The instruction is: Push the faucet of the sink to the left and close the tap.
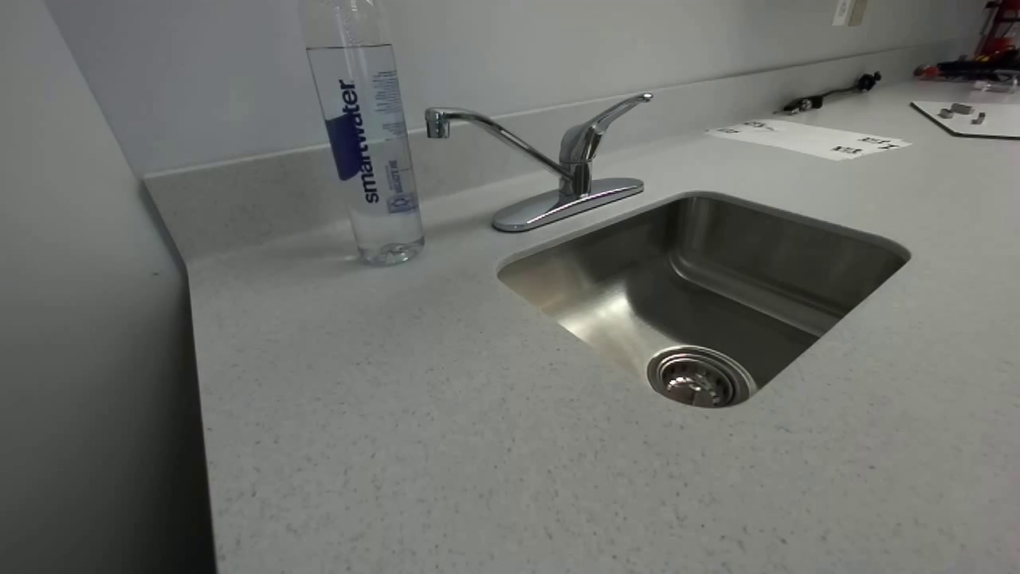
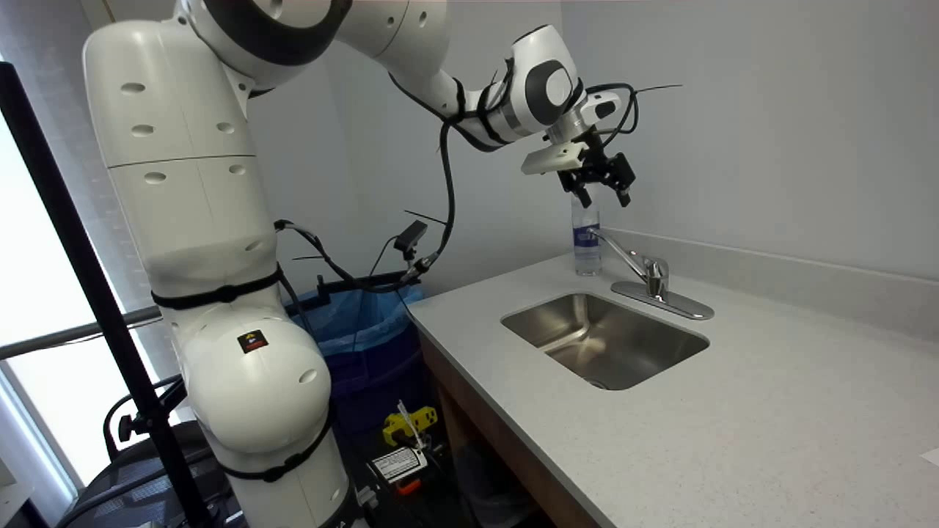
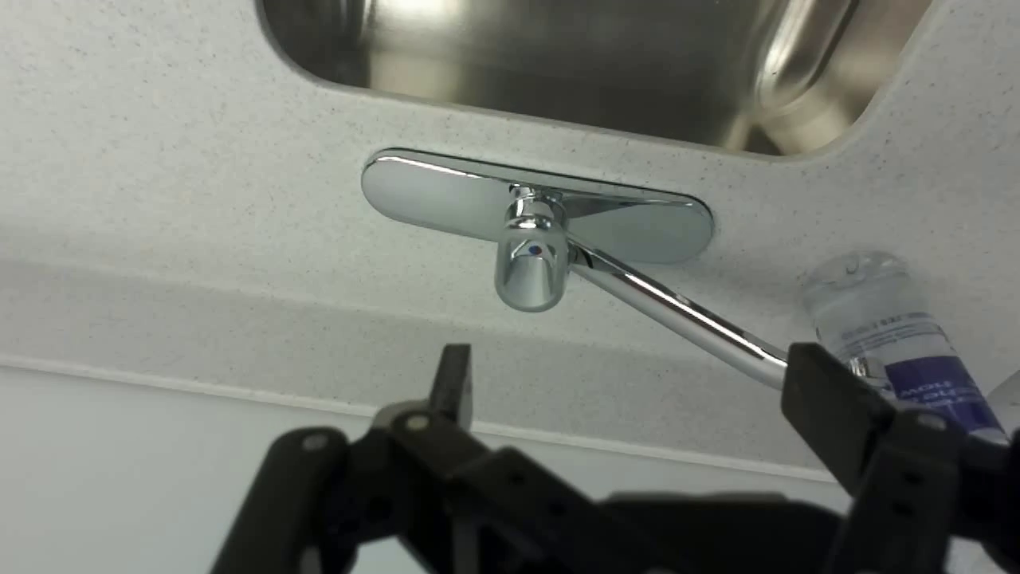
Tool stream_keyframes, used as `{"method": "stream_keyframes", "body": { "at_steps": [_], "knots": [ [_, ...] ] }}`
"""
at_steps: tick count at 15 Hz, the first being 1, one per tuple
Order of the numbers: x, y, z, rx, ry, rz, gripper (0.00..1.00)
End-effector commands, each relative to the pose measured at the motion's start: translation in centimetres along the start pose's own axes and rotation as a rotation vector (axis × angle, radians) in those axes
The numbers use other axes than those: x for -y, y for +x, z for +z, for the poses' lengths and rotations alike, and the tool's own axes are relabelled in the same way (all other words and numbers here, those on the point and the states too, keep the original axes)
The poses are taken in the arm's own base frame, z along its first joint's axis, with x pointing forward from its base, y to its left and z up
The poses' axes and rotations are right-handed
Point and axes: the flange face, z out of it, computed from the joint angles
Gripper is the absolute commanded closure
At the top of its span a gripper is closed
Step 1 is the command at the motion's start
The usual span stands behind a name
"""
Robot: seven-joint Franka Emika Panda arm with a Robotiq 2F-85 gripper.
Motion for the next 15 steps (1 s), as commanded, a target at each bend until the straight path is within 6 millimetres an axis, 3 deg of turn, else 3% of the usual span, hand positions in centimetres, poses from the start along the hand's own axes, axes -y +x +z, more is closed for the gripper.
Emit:
{"method": "stream_keyframes", "body": {
  "at_steps": [1,9,15],
  "knots": [
    [-0.7,-3.1,-1.8,-0.025,0.014,-0.010,0.00],
    [-2.0,-6.5,-3.7,-0.055,0.016,-0.011,0.00],
    [-2.4,-7.9,-4.8,-0.063,0.027,-0.016,0.00]
  ]
}}
